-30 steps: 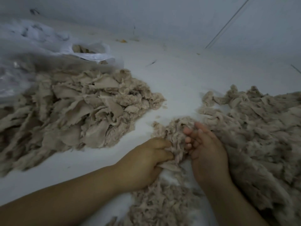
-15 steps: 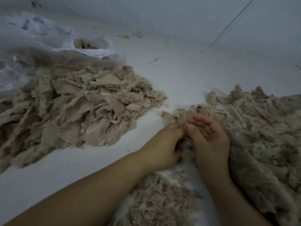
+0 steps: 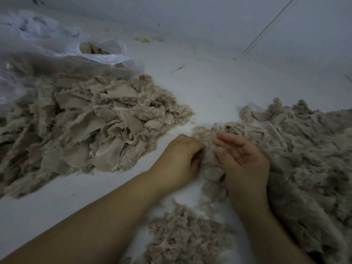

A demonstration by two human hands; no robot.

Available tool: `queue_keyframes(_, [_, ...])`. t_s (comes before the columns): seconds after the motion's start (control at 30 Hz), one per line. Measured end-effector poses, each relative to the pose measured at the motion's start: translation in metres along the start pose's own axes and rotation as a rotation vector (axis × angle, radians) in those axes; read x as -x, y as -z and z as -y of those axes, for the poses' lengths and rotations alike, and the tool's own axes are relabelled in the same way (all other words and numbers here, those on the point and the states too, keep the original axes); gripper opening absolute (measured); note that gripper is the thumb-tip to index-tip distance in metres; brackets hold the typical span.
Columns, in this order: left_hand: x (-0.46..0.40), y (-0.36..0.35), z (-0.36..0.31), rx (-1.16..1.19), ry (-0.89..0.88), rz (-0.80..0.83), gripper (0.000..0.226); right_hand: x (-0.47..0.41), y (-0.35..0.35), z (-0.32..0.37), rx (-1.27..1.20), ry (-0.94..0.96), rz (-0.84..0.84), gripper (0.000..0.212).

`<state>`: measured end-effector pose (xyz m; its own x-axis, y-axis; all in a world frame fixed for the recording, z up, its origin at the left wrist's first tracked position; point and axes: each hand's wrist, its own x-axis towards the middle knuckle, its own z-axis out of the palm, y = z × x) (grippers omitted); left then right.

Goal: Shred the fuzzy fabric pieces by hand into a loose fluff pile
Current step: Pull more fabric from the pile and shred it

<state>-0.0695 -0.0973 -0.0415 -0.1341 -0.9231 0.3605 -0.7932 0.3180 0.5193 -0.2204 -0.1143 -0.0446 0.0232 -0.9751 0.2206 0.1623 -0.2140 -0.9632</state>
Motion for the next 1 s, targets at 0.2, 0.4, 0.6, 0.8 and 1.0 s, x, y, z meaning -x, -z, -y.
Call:
queue_keyframes(0.2, [0.001,-0.004,0.0,0.035,-0.042,0.031,0.026,-0.009,-0.001,0.0,-0.421,-0.418,0.085,0.024])
queue_keyframes(0.4, [0.002,0.002,0.016,0.049,0.078,-0.126,0.005,-0.008,0.001,-0.003,-0.266,-0.367,0.006,0.021])
queue_keyframes(0.6, [0.001,0.004,0.003,0.518,0.233,-0.257,0.02,-0.003,-0.003,0.0,0.085,-0.244,0.112,0.024])
queue_keyframes(0.8, [0.002,-0.003,0.0,0.499,0.202,-0.192,0.018,-0.001,-0.003,-0.002,0.243,-0.148,0.195,0.01])
queue_keyframes(1.0, [-0.001,-0.002,0.007,0.807,0.347,-0.069,0.016,0.0,-0.004,0.001,0.194,-0.19,0.099,0.015])
